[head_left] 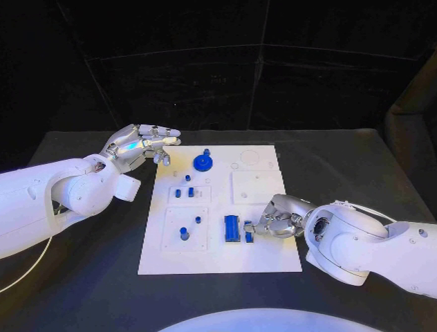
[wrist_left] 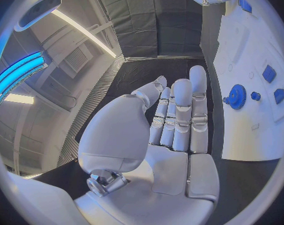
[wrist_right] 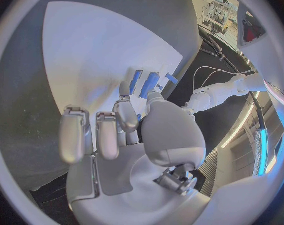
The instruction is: Assemble the parts on the task board
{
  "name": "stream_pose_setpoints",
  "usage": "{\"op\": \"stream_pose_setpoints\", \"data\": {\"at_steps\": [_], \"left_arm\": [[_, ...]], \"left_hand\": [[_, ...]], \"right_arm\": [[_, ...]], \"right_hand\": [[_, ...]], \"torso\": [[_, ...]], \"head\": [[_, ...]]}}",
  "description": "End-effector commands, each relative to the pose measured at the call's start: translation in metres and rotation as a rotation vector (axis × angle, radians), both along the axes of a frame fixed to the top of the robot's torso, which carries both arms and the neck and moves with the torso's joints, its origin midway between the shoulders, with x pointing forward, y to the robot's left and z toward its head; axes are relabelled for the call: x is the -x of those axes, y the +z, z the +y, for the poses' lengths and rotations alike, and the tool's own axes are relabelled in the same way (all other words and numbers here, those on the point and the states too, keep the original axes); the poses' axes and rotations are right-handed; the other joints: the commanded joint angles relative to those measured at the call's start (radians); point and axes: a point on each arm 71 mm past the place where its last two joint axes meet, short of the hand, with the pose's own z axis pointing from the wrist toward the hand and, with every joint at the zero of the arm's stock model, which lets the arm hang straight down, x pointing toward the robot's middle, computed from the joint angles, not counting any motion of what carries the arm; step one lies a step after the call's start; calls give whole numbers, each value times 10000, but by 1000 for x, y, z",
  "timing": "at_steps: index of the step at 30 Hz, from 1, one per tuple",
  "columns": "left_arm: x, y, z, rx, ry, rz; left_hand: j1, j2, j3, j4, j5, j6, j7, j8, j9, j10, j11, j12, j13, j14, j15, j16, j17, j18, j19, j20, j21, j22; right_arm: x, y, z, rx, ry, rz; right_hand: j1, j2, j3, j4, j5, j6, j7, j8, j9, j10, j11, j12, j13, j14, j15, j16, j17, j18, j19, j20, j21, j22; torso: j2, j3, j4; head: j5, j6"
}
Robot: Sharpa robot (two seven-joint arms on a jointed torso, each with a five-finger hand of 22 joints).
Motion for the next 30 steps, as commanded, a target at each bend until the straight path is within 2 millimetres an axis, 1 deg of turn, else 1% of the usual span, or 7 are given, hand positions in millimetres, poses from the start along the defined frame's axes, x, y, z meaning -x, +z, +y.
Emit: {"op": "stream_pose_setpoints", "data": {"at_steps": [1,8,13,18,20,28,30], "left_arm": [[0,1,-1,105,-109,-21],[-1,2,0,102,21,-135],[-6,2,4,181,529,-195],[-16,1,8,327,1314,-246],[-22,-1,10,416,1754,-264],[-43,-11,9,401,2995,-235],[-49,-14,8,315,3288,-201]], "left_hand": [[-92,18,-45,-15,-6,-6,31,-32,-13,-72,27,38,-3,-85,-6,-33,-8,136,-32,26,-36,-8],[-141,-11,-102,-1,-8,-19,28,-40,-14,-89,33,37,-4,-103,1,-34,-30,134,-36,33,-61,-24],[-311,-84,-451,92,-6,-61,33,-79,-15,-102,66,55,-2,-989,87,-744,-434,117,-685,118,-675,-354],[-269,54,-539,165,22,-164,134,-233,-25,-176,279,-345,-69,-2725,522,-3450,-1769,-11,-2447,472,-2452,-1414],[-234,85,-543,194,10,-219,229,-370,-29,-260,458,-760,-72,-3224,911,-4821,-2446,-162,-3595,807,-3641,-2176],[-492,30,-1043,463,4,-519,246,-787,-46,-892,860,-1742,-79,-4117,1534,-6834,-3458,-217,-5018,1434,-5190,-3277],[-714,65,-1292,662,-12,-760,148,-974,-45,-1299,984,-2084,-69,-4547,1677,-7315,-3678,-246,-6408,1582,-5715,-3910]], "right_arm": [[-3,2,-4,-171,-40,-340],[-16,9,-20,-2471,-333,-915],[-50,19,-39,-5334,-1202,-937],[-86,22,-52,-7835,-1754,-1014],[-104,23,-54,-8643,-1880,-1218],[-155,24,-55,-9697,-2474,-2240],[-166,23,-54,-9834,-2557,-2456]], "right_hand": [[248,-14,-108,-32,207,19,44,-92,11,84,1,104,108,788,-47,16,1321,-101,269,-58,50,618],[1823,-332,-153,-650,656,-1058,479,-791,-278,-878,370,-2242,-1340,395,244,-1019,-268,244,-485,172,-1003,-1071],[3425,-7,339,-1173,74,-1641,894,-1198,-578,-3320,778,-7464,-4955,-1978,608,-6547,-6536,1287,-3498,447,-5780,-7083],[4505,-66,1093,-1357,-436,-1912,1499,-1444,-934,-3835,1494,-10140,-7983,-3458,1422,-10517,-8776,1283,-4801,1204,-9179,-9269],[4600,-191,1329,-1407,-688,-2077,1501,-1453,-1157,-3974,1642,-10579,-8915,-4342,1849,-11988,-9715,1171,-5377,1630,-10503,-10132],[4017,-111,1591,-1824,-820,-2228,1714,-1445,-1825,-4217,1919,-10555,-10847,-4323,2232,-13738,-11405,1314,-5061,2155,-12399,-11543],[3825,-104,1575,-1870,-812,-2244,1730,-1450,-1926,-4271,1978,-10573,-11078,-4242,2247,-13910,-11587,1307,-4962,2181,-12587,-11691]], "torso": [[-2,-4,15],[-59,-36,35],[-194,-83,60],[-396,-152,54],[-452,-147,38],[-531,-128,41],[-538,-125,43]], "head": [[-12,30],[-70,165],[-150,360],[-237,626],[-255,847],[-268,1441],[-252,1541]]}}
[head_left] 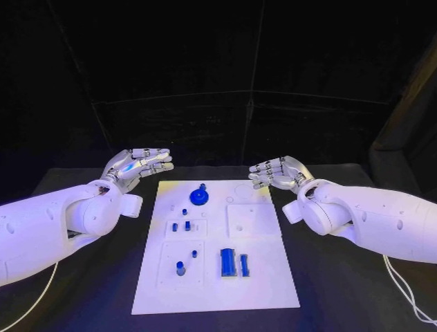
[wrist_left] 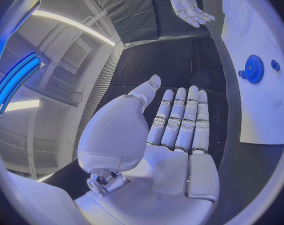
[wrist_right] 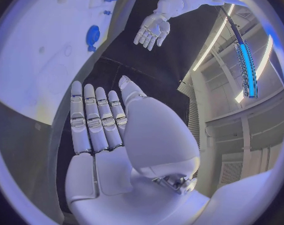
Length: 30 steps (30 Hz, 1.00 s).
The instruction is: Assemble the parts on the task board
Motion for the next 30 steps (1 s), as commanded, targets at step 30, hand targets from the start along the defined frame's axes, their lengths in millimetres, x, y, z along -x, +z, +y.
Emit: {"op": "stream_pose_setpoints", "data": {"at_steps": [30], "left_arm": [[65,-25,-46,-967,2561,-63]], "left_hand": [[-9040,541,-2818,773,-502,-7067,-1813,-888,-642,-7070,-1877,-1344,-614,-5967,-1721,-3167,-1553,-1539,-4997,-1820,-1312,-2858]], "right_arm": [[53,4,45,-2703,-2290,43]], "right_hand": [[-10710,184,-456,-1046,-2118,-6940,-2084,-658,-1151,-7562,-1579,-657,-1647,-7457,-1337,-1168,-1607,-1012,-6915,-2379,-2087,-1479]], "torso": [[-1068,392,-287]], "head": [[810,174]]}}
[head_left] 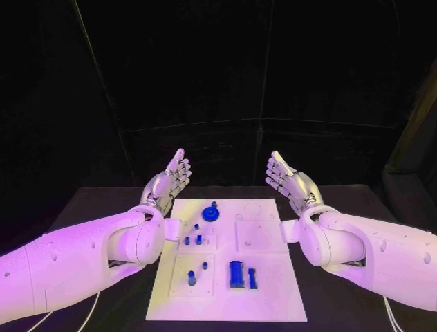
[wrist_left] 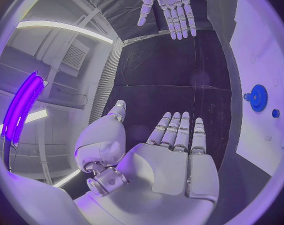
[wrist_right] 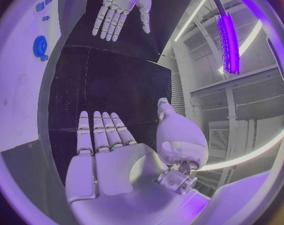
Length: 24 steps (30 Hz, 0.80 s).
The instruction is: Assemble the parts on the task board
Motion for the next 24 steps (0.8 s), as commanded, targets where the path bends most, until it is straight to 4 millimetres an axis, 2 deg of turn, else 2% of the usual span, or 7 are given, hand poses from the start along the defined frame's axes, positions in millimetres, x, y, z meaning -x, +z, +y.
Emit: {"op": "stream_pose_setpoints", "data": {"at_steps": [1,2,6,16,17,24], "left_arm": [[7,5,3,-1097,1131,-680],[9,5,2,-1122,1183,-692],[14,6,0,-1185,1318,-725],[14,6,0,-1189,1325,-727],[14,6,0,-1189,1325,-727],[14,6,0,-1189,1325,-727]], "left_hand": [[-1494,7,-741,6,-76,-1138,-326,-80,-27,-1122,-293,-73,-25,-972,-271,-755,-43,-680,-630,-339,-81,-448],[-1619,7,-741,6,-76,-1237,-326,-80,-27,-1219,-293,-73,-25,-1052,-271,-755,-43,-680,-676,-1068,-81,-448],[-2118,7,-741,6,-76,-1613,-326,-80,-27,-1587,-293,-73,-25,-1378,-271,-755,-43,-680,-903,-1068,-81,-448],[-2986,7,-741,6,-76,-2275,-326,-80,-27,-2243,-293,-73,-25,-1942,-271,-755,-43,-680,-1238,-1068,-81,-448],[-3053,7,-741,6,-76,-2325,-326,-80,-27,-2291,-293,-73,-25,-1988,-271,-755,-43,-680,-1946,-1068,-81,-448],[-3464,7,-741,6,-76,-2633,-326,-80,-27,-2594,-293,-73,-25,-2222,-271,-755,-43,-680,-1946,-1068,-81,-448]], "right_arm": [[4,2,-5,-13,-1068,1],[4,2,-4,-20,-1078,6],[4,2,-4,-21,-1079,7],[4,2,-4,-21,-1079,7],[4,2,-4,-21,-1079,7],[4,2,-4,-21,-1079,7]], "right_hand": [[-1736,0,-8,-64,-526,-1176,-522,-77,-25,-1260,-215,-72,-34,-1301,-92,-48,-41,-300,-1213,-884,-191,-43],[-1880,0,-8,-64,-526,-1274,-522,-77,-25,-1368,-215,-72,-34,-1407,-92,-48,-41,-1001,-1300,-884,-191,-43],[-2466,0,-8,-64,-526,-1670,-522,-77,-25,-1791,-215,-72,-34,-1844,-92,-48,-41,-1001,-1731,-884,-191,-43],[-3453,0,-8,-64,-526,-2334,-522,-77,-25,-2513,-215,-72,-34,-2590,-92,-48,-41,-1001,-2427,-884,-191,-43],[-3534,0,-8,-64,-526,-2389,-522,-77,-25,-2574,-215,-72,-34,-2649,-92,-48,-41,-1001,-2487,-884,-191,-43],[-3994,0,-8,-64,-526,-2697,-522,-77,-25,-2899,-215,-72,-34,-2993,-92,-48,-41,-1001,-2810,-884,-191,-43]], "torso": [[-58,20,-18],[-58,20,-18],[-58,20,-18],[-58,20,-18],[-58,20,-18],[-58,20,-18]], "head": [[7,3],[7,3],[7,3],[7,3],[7,3],[7,3]]}}
